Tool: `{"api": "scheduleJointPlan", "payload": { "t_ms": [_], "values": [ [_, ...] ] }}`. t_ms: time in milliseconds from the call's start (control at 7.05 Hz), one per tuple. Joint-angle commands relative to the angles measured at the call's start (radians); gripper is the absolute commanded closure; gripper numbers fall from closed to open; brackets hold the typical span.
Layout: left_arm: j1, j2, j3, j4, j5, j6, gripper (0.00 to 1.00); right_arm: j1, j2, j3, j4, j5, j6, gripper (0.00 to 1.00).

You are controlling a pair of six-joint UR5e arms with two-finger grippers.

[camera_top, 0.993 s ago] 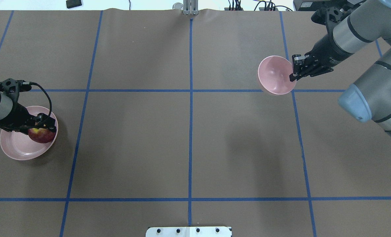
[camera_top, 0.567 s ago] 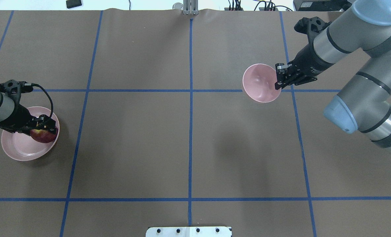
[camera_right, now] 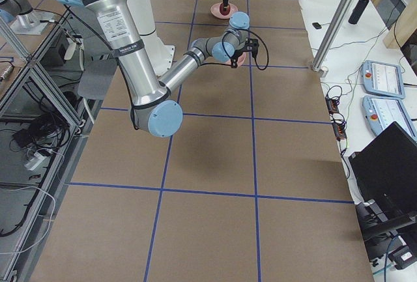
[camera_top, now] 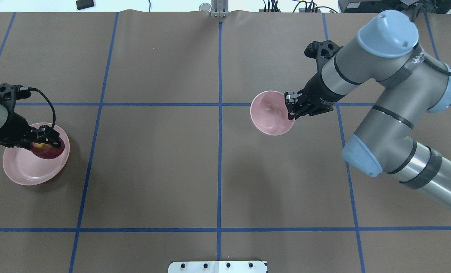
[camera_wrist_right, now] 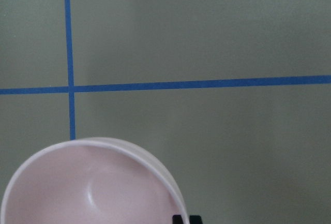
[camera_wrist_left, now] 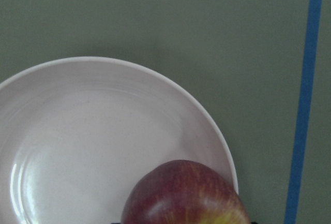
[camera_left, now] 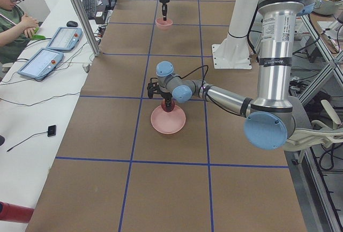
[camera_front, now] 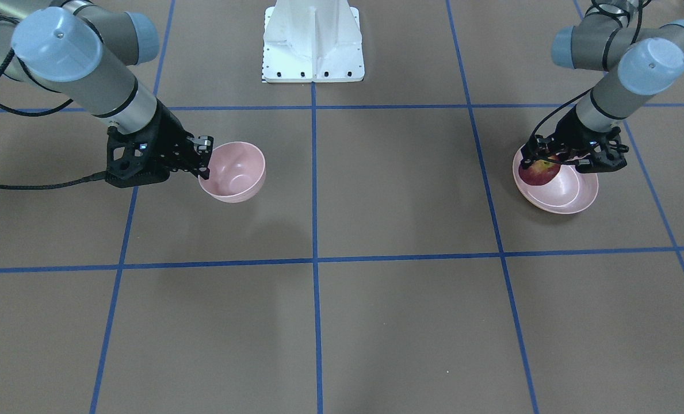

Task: Move apple from plate to bowl
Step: 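Slide the bowl toward table center with right gripper while left grasps apple, then set bowl down and open right gripper while left gripper lifts apple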

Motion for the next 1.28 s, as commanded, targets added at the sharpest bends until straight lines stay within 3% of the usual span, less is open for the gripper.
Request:
{"api": "scheduleJointPlan", "payload": {
  "t_ms": [0,425,851,1134],
  "values": [
    [-0.029,-0.044,-0.130,0.215,-0.010,0.007,1.00,-0.105,0.056,-0.043,-0.002,-0.095,0.022,1.00],
    [-0.032,-0.126,-0.160,0.315,-0.012,0.004,1.00,-0.124,0.276,-0.315,0.006,-0.117,0.020,1.00],
    [-0.031,-0.130,-0.160,0.314,-0.015,0.001,1.00,-0.124,0.358,-0.454,0.015,-0.157,0.013,1.00],
    [-0.031,-0.130,-0.159,0.314,-0.015,-0.001,1.00,-0.127,0.365,-0.518,0.121,-0.165,0.017,1.00]
  ]
}}
